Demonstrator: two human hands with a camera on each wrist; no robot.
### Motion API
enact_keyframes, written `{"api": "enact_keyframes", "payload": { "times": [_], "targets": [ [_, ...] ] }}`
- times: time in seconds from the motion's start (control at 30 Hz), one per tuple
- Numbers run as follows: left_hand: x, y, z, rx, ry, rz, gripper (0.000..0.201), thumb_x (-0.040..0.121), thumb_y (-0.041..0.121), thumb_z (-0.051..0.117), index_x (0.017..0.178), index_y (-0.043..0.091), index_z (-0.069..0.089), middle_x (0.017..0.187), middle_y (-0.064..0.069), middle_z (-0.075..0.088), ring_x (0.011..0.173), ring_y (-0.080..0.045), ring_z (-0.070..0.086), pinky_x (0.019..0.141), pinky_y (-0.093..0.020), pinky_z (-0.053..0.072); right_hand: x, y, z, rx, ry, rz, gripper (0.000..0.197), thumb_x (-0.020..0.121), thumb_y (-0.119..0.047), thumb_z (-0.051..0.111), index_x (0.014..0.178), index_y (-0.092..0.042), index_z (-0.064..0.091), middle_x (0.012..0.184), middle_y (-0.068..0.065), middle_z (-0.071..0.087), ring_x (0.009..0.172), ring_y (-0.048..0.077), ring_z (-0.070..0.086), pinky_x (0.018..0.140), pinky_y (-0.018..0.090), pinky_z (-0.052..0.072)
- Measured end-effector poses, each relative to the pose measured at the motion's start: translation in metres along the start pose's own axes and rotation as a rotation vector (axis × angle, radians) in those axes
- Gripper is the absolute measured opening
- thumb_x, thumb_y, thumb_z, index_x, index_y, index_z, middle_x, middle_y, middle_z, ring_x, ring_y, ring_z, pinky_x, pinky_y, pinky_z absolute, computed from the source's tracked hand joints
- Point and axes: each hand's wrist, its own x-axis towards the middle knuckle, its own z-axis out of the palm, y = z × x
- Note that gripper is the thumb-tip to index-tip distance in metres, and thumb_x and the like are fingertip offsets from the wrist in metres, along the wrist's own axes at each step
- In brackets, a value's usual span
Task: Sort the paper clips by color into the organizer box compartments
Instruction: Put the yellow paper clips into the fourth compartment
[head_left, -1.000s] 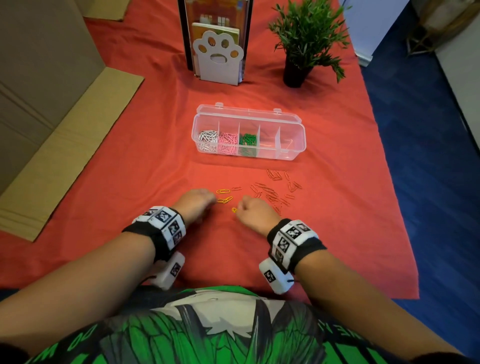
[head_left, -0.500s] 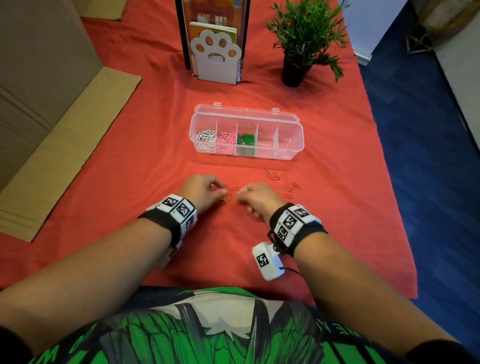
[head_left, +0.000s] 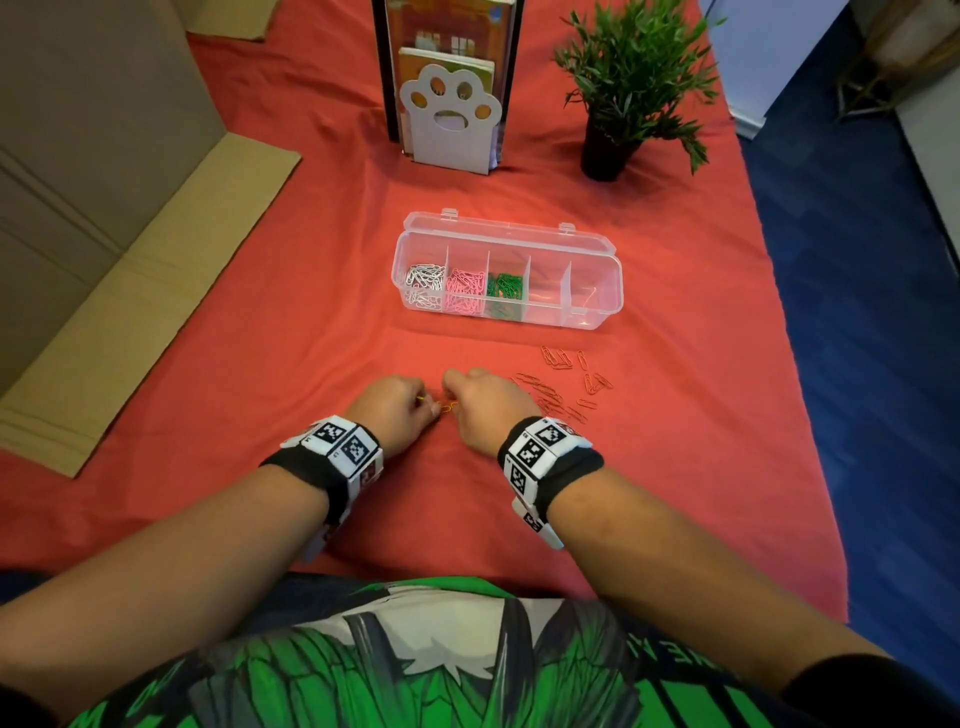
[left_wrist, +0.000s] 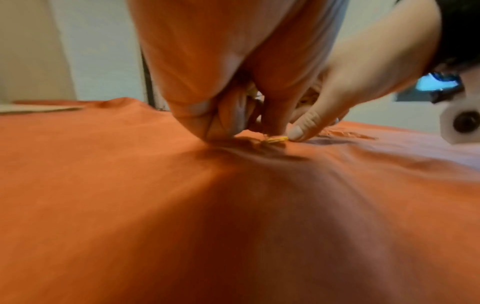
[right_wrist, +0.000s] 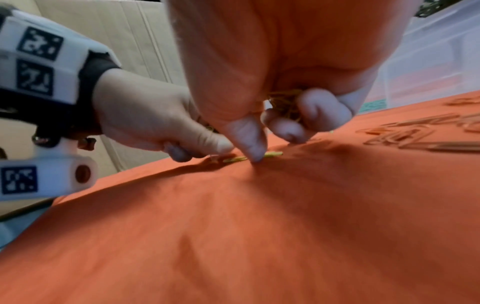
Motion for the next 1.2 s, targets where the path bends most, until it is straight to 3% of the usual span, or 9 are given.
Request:
{"api": "enact_keyframes", "payload": {
  "times": [0.2,0.4,0.5,0.6,0.77,0.87,0.97,1.07,1.2],
  "targets": [
    [0.002,0.002,-0.018,-1.152,-0.119,-0.563,0.021,0.082,0.015,0.042,0.061,0.017,0.042,0.048,0.001,0.041,0.036,-0.010,0.032,0.038,-0.013,0.021,0.003,0.004,-0.001,0.011,-0.036,0.076,0.022,0.086,-0.009,0.046,0.108,-0.006,0.050,0.111,0.016,0.057,0.101,0.036,0.059,0.078,0.040,0.048],
    [0.004,0.011,-0.028,-1.343,-0.217,-0.512,0.016,0.070,0.009,0.034,0.063,0.015,0.047,0.053,-0.002,0.048,0.037,-0.011,0.039,0.039,-0.013,0.027,-0.007,0.006,-0.009,-0.112,-0.001,0.041,0.023,0.089,-0.016,0.049,0.109,-0.006,0.049,0.110,0.015,0.057,0.096,0.036,0.061,0.067,0.037,0.045],
    [0.009,0.015,-0.022,-1.315,-0.200,-0.530,0.026,0.087,0.027,0.045,0.062,0.018,0.049,0.047,0.004,0.042,0.035,-0.007,0.035,0.037,-0.013,0.024,-0.010,0.002,-0.006,-0.190,-0.006,0.016,0.022,0.090,-0.009,0.043,0.111,-0.005,0.048,0.110,0.016,0.058,0.095,0.037,0.062,0.068,0.040,0.048],
    [0.011,0.012,-0.012,-0.871,-0.062,-0.376,0.030,0.085,0.039,0.060,0.064,0.020,0.052,0.045,0.008,0.042,0.037,-0.007,0.033,0.038,-0.016,0.025,-0.012,0.003,-0.007,-0.212,-0.023,-0.010,0.025,0.090,-0.005,0.036,0.112,-0.002,0.048,0.110,0.018,0.058,0.097,0.037,0.061,0.072,0.041,0.048],
    [0.010,0.000,-0.001,-0.013,0.013,-0.034,0.025,0.078,0.037,0.069,0.092,0.016,0.068,0.092,-0.009,0.071,0.089,-0.026,0.063,0.075,-0.031,0.045,-0.010,0.018,-0.022,0.134,-0.064,0.188,0.018,0.090,-0.018,0.043,0.099,-0.008,0.055,0.106,0.019,0.064,0.099,0.034,0.060,0.078,0.034,0.046],
    [0.009,0.001,0.003,0.113,-0.040,0.022,0.021,0.082,0.033,0.063,0.094,0.017,0.065,0.100,-0.010,0.069,0.098,-0.028,0.061,0.080,-0.033,0.046,-0.010,0.036,-0.041,0.411,-0.028,0.353,0.012,0.088,-0.022,0.049,0.077,-0.020,0.051,0.089,0.009,0.066,0.079,0.024,0.058,0.071,0.027,0.043],
    [0.007,0.008,0.003,0.199,-0.073,0.038,0.022,0.087,0.032,0.055,0.093,0.013,0.065,0.099,-0.012,0.069,0.097,-0.031,0.061,0.079,-0.033,0.046,-0.018,0.054,-0.065,0.694,0.056,0.462,0.018,0.086,-0.019,0.052,0.068,-0.023,0.049,0.063,-0.001,0.056,0.051,0.013,0.048,0.048,0.020,0.040],
    [0.011,0.022,-0.002,0.080,-0.104,-0.025,0.021,0.088,0.029,0.054,0.085,0.010,0.064,0.090,-0.014,0.068,0.086,-0.031,0.062,0.073,-0.032,0.044,-0.024,0.070,-0.084,0.822,0.113,0.513,0.012,0.086,-0.017,0.052,0.074,-0.020,0.052,0.052,-0.001,0.048,0.043,0.012,0.041,0.038,0.019,0.031],
    [0.037,0.066,-0.026,-0.844,-0.235,-0.360,0.027,0.088,0.018,0.050,0.061,0.016,0.046,0.057,-0.004,0.043,0.035,-0.011,0.038,0.038,-0.016,0.029,-0.028,0.089,-0.100,1.063,0.179,0.604,0.015,0.087,-0.012,0.052,0.074,-0.018,0.049,0.053,0.003,0.043,0.044,0.014,0.036,0.038,0.019,0.025]
  ]
}}
